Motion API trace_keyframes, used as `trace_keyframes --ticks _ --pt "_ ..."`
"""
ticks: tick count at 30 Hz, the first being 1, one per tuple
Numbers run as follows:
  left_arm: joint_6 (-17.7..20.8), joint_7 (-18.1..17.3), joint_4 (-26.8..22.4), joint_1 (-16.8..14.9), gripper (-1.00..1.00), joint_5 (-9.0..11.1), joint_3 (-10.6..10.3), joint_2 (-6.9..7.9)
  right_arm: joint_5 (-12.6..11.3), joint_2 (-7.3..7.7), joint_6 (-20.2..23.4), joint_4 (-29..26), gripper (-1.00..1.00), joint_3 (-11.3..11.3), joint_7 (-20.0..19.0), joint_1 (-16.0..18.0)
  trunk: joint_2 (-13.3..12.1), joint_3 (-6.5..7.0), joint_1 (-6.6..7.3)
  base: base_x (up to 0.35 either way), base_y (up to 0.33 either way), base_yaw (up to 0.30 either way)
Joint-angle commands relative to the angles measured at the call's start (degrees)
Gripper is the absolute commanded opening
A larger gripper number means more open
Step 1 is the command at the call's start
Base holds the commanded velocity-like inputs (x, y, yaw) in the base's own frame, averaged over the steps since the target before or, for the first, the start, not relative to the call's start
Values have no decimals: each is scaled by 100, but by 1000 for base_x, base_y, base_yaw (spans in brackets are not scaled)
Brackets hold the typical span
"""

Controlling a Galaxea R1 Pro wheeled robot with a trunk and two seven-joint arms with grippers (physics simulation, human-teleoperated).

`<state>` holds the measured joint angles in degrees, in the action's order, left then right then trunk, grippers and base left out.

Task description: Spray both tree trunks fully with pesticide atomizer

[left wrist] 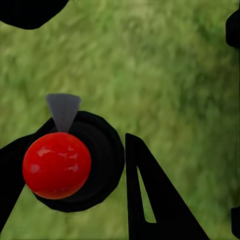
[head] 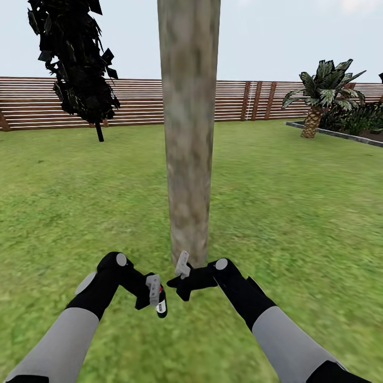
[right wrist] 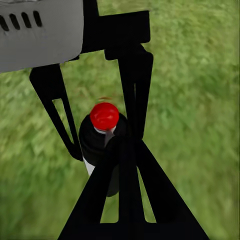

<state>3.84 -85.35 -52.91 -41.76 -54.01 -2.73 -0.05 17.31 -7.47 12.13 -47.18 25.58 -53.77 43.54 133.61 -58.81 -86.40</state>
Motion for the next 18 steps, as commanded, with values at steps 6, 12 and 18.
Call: trace_keyframes --ticks 6,12,18 --pt "68 9 3 -37 -100 -4 1 -12 0 -41 7 -1 -100 0 0 4 0 0 0 0 0 0" --pt "90 10 83 -85 -100 -3 1 -13 8 -111 9 7 -100 0 1 4 0 0 0 0 0 0" --pt "90 0 88 -87 -100 4 16 -5 9 -114 9 7 -100 0 1 5 0 0 0 0 0 0"
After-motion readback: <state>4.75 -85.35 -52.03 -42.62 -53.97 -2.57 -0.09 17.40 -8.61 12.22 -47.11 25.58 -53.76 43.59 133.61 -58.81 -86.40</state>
